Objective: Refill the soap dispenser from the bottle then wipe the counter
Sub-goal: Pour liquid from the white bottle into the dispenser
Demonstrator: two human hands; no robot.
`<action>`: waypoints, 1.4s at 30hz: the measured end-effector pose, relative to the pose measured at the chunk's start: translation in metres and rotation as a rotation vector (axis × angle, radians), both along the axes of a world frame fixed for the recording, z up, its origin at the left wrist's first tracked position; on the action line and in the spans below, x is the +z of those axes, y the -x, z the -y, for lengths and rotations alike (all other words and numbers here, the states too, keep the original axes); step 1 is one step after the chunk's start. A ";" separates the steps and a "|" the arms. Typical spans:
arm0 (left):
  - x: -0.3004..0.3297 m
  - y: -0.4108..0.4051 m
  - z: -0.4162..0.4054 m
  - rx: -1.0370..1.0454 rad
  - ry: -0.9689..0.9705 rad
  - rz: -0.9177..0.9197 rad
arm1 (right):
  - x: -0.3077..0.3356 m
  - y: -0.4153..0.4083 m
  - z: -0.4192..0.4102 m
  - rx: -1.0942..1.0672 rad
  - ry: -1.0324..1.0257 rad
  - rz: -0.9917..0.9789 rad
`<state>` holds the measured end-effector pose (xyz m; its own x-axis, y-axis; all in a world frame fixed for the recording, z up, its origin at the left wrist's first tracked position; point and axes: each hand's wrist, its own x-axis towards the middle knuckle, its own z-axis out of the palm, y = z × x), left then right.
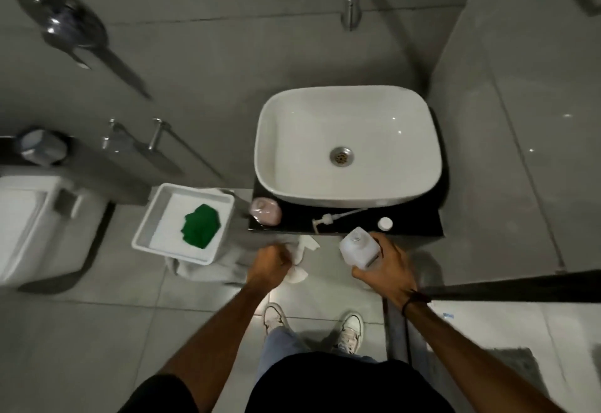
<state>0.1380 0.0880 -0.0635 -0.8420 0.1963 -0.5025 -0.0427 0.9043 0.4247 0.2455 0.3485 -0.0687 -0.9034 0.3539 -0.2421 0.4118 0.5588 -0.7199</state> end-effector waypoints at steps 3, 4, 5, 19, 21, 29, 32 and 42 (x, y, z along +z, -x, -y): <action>0.006 0.021 0.037 0.300 -0.014 0.024 | 0.011 0.017 0.022 0.043 -0.018 -0.039; 0.010 0.031 0.044 0.354 -0.052 -0.008 | 0.015 0.022 0.030 0.057 -0.027 -0.058; 0.014 0.041 0.047 0.379 -0.104 -0.043 | 0.019 0.027 0.037 0.068 -0.042 -0.077; 0.009 0.113 0.054 -0.035 -0.449 -0.184 | 0.066 0.076 0.108 0.193 -0.412 -0.070; 0.008 0.109 0.059 -0.061 -0.474 -0.229 | 0.073 0.085 0.114 0.218 -0.433 -0.056; 0.021 0.100 0.077 -0.078 -0.566 -0.308 | 0.096 0.110 0.129 0.338 -0.507 -0.028; 0.025 0.100 0.082 -0.082 -0.574 -0.333 | 0.104 0.115 0.133 0.386 -0.572 -0.007; 0.026 0.094 0.095 -0.123 -0.471 -0.350 | 0.116 0.117 0.141 0.496 -0.685 0.052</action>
<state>0.0437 -0.0074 -0.0375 -0.8988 0.4369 -0.0344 0.2651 0.6045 0.7512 0.1288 0.2078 0.0470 -0.9864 0.0027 -0.1642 0.0265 0.9893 -0.1434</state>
